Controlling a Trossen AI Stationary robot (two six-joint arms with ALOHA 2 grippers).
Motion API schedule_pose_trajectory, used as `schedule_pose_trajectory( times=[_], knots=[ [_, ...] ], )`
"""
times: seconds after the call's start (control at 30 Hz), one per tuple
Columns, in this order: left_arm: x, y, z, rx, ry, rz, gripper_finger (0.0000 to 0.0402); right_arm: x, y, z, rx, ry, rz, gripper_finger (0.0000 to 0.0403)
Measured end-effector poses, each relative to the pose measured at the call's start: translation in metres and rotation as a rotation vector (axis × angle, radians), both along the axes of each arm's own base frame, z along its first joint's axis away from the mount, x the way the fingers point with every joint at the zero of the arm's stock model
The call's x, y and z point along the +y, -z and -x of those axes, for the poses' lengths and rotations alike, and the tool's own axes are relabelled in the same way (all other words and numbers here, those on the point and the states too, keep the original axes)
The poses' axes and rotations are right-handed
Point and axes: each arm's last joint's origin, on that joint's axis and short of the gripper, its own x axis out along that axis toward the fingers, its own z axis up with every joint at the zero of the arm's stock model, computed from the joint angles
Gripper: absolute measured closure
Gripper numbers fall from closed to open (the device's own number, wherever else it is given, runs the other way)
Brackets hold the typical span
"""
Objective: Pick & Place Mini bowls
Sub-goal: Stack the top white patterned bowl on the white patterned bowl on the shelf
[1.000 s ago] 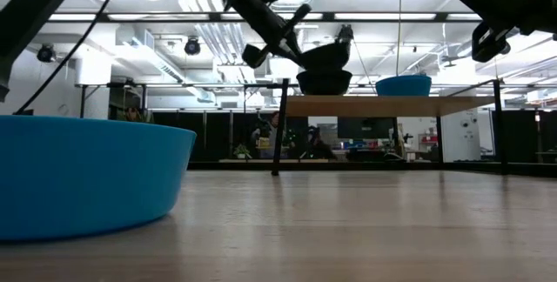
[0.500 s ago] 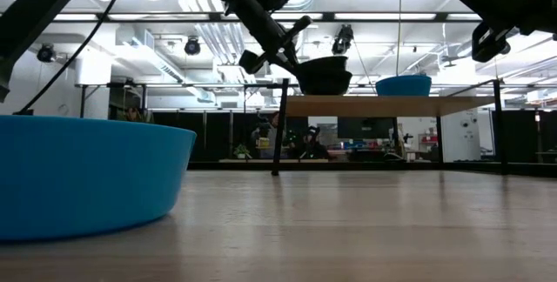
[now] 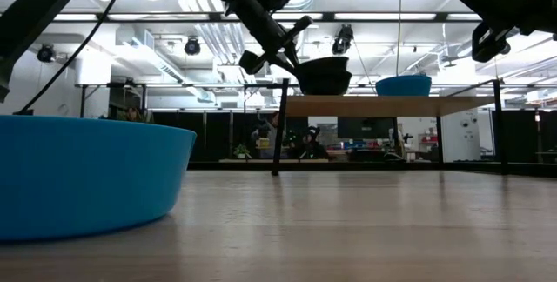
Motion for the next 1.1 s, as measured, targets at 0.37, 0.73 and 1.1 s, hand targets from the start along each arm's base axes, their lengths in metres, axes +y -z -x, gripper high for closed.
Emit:
schedule_pose_trajectory(
  times=[0.37, 0.73, 1.1],
  knots=[
    [-0.0002, 0.0005, -0.0003, 0.001, 0.003, -0.003, 0.0385, 0.0, 0.0, 0.0, 0.0, 0.0, 0.0, 0.0394],
    [0.0003, -0.0009, -0.0012, -0.016, 0.005, -0.013, 0.0385, 0.0, 0.0, 0.0, 0.0, 0.0, 0.0, 0.0394],
    [0.0017, 0.0077, -0.0055, -0.013, 0.014, 0.031, 0.0385, 0.0, 0.0, 0.0, 0.0, 0.0, 0.0, 0.0394]
  ],
)
